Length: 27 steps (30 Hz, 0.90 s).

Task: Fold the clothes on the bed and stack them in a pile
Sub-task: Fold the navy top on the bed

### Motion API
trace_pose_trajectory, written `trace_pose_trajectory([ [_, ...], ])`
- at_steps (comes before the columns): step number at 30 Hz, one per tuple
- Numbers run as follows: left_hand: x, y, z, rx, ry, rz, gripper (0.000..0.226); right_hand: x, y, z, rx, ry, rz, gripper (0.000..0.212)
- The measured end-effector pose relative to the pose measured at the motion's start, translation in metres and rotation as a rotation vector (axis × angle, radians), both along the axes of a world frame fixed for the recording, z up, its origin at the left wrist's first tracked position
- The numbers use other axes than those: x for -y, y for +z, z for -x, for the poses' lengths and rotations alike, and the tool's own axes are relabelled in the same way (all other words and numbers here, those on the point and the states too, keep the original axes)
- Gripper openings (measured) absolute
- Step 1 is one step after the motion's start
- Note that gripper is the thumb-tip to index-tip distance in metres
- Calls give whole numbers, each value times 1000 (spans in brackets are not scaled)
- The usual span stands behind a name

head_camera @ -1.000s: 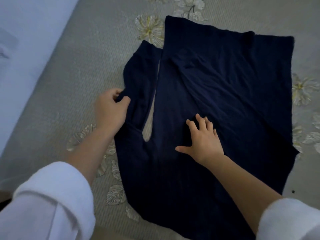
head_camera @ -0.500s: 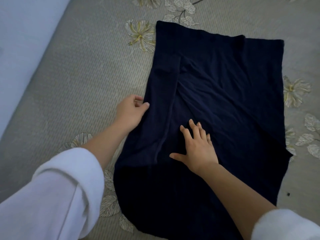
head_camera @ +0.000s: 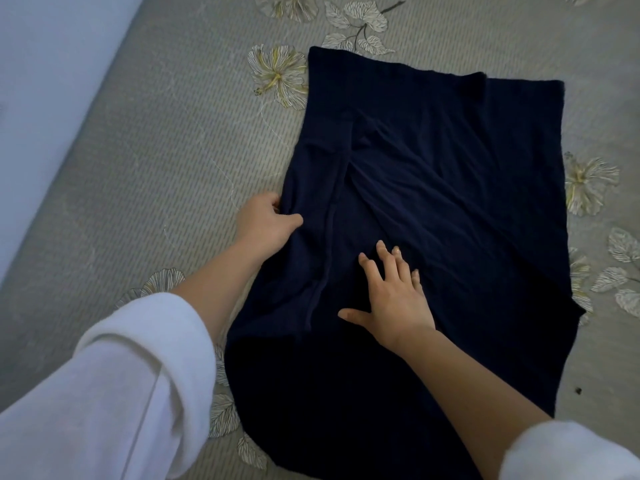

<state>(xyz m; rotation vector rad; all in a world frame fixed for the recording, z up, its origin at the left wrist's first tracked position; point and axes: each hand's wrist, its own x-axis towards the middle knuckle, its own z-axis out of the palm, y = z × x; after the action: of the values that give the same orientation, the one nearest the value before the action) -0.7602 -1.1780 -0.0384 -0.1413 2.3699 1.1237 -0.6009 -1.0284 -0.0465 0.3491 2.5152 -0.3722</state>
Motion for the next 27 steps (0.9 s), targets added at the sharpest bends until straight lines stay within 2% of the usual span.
trace_pose_trajectory([
  [3,8,4,2,159,187,-265,19,0,0,1,11,3,-6,96],
  [5,12,11,8,332,339,-509,27,0,0,1,18,9,-14,96],
  [7,21,18,17,378,412,-658,28,0,1,2,30,16,-21,96],
  [10,45,31,25,64,484,-593,6,2,3,4,64,28,-45,98],
  [12,66,43,21,-143,638,-572,4,4,6,9,109,41,-68,98],
  [15,105,55,13,-355,890,-574,12,11,11,18,189,53,-99,98],
  [18,149,70,3,-448,975,-558,39,17,16,26,251,81,-144,96],
  [19,166,73,-1,-462,1001,-546,40,19,17,28,269,90,-161,96],
  [21,200,74,-15,-391,1101,-565,40,22,20,32,301,109,-197,98],
  [25,248,56,-51,20,1280,-606,44,28,21,41,347,186,-286,99],
  [27,258,44,-69,153,1354,-667,40,31,20,46,373,218,-328,98],
])
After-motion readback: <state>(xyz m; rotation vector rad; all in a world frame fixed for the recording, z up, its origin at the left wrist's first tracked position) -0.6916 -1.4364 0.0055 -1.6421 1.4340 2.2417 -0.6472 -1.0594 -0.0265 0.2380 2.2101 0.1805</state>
